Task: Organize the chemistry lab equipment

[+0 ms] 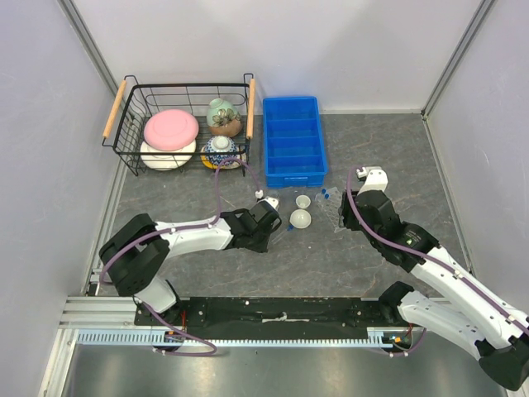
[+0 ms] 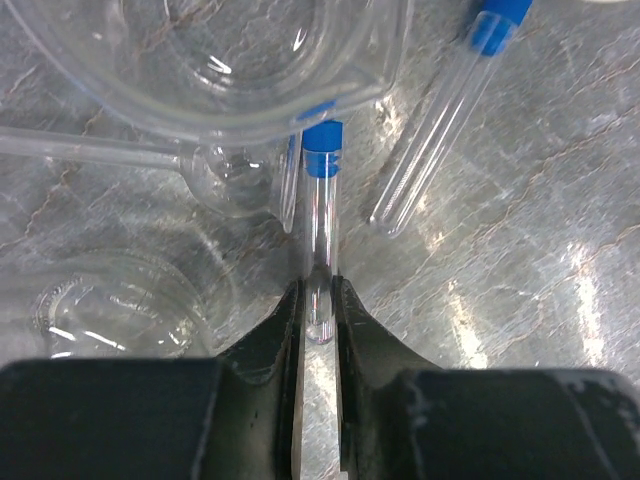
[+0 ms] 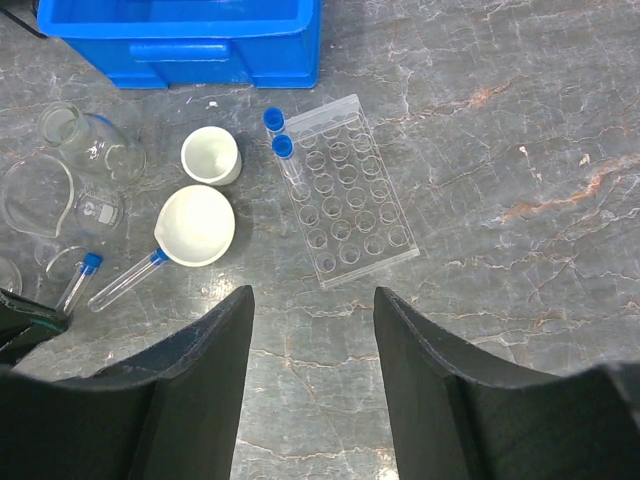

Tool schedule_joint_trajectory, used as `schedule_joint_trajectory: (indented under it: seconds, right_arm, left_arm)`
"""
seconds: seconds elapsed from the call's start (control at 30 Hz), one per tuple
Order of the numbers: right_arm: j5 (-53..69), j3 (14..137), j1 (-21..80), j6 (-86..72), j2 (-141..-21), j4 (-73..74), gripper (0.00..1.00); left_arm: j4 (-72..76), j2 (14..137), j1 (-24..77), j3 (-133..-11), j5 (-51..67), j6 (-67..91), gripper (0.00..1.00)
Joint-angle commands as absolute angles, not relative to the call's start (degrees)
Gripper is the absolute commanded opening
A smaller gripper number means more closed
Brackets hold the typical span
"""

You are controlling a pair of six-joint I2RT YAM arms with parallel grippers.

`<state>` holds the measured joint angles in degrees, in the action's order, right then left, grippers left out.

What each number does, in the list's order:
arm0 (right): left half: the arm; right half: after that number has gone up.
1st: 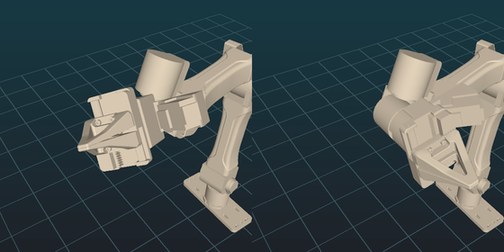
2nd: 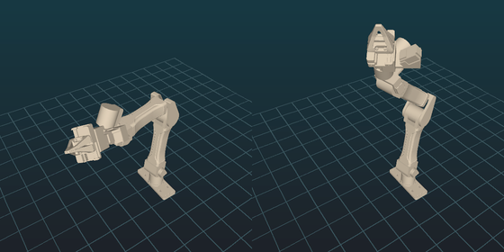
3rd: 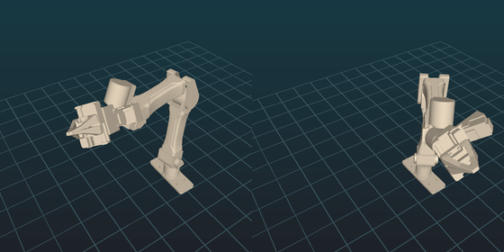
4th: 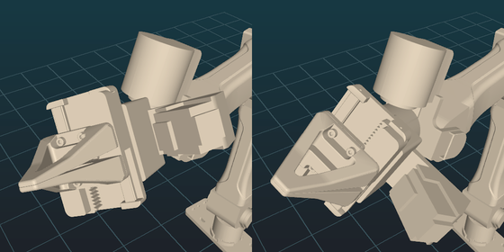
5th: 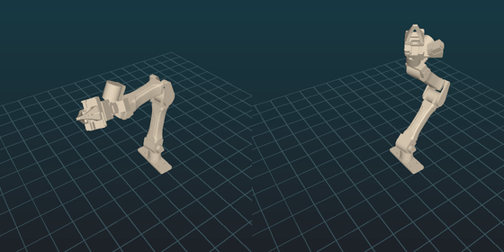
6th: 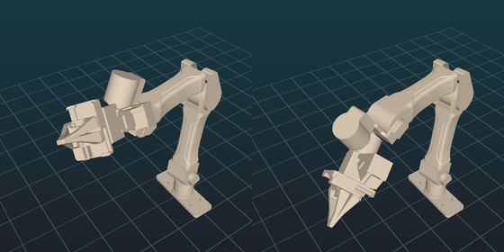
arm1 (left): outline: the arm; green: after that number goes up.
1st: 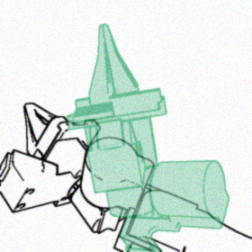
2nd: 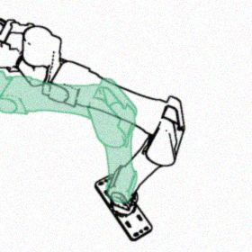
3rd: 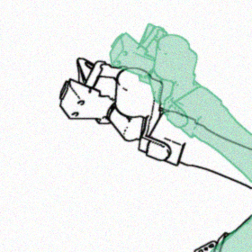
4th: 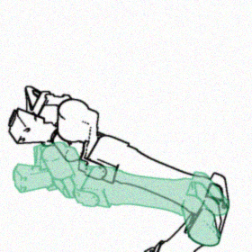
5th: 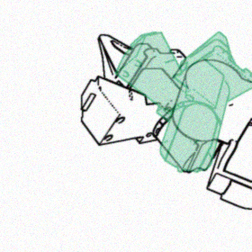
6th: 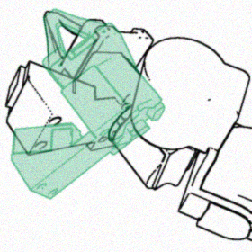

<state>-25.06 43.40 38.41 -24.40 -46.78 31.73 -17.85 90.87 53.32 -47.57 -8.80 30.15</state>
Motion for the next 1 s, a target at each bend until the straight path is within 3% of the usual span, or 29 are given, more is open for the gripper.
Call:
schedule_joint_trajectory:
  seconds: [0.0,0.4,0.77,0.97]
  right_arm:
    - [-24.26,43.86,38.76,-25.49,-45.79,30.76,0.59]
    - [-12.59,46.58,40.16,-24.7,-46.94,32.96,0.63]
    - [18.51,44.3,40.34,-33.28,-42.46,25.59,0.66]
    - [26.44,41.66,40.96,-41.56,-40.78,16.37,0.65]
  left_arm:
    - [-21.79,87.72,53.52,-46.93,-8.53,29.45,0.02]
    - [-27.6,78.06,53.7,-50.98,3.77,26.02,0.02]
    - [-25.06,67.07,53.61,-50.54,24.77,22.5,0.02]
    - [-17.94,64.17,52.91,-47.46,36.81,21.88,0.02]
